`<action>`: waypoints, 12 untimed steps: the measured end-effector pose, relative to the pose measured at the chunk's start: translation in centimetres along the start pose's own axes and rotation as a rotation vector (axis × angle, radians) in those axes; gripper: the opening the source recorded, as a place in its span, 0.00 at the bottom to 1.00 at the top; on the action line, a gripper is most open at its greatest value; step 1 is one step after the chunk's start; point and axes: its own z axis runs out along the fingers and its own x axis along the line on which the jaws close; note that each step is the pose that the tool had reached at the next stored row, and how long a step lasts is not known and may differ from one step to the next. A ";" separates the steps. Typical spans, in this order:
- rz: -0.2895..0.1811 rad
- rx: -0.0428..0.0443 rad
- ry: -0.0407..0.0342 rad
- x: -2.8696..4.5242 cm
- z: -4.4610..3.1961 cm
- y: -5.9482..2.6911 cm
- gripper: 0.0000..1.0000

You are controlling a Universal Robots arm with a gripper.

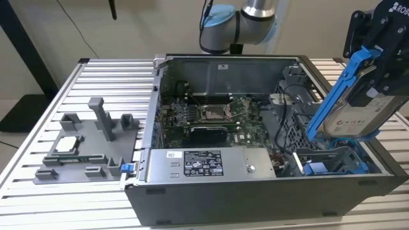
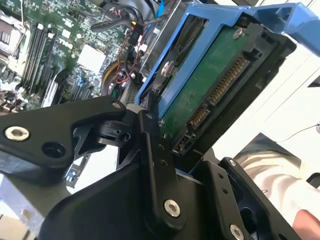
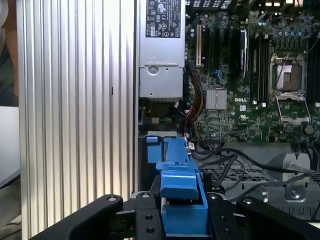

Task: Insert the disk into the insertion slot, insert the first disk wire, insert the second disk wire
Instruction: 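Insert the disk into the insertion slot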

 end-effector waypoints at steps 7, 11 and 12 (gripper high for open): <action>0.000 0.0001 0.0060 0.00 1.28 -0.04 0.00; 0.000 0.0002 0.0068 0.00 2.00 -0.07 0.00; 0.000 0.0002 0.0067 -0.01 2.13 -0.08 0.00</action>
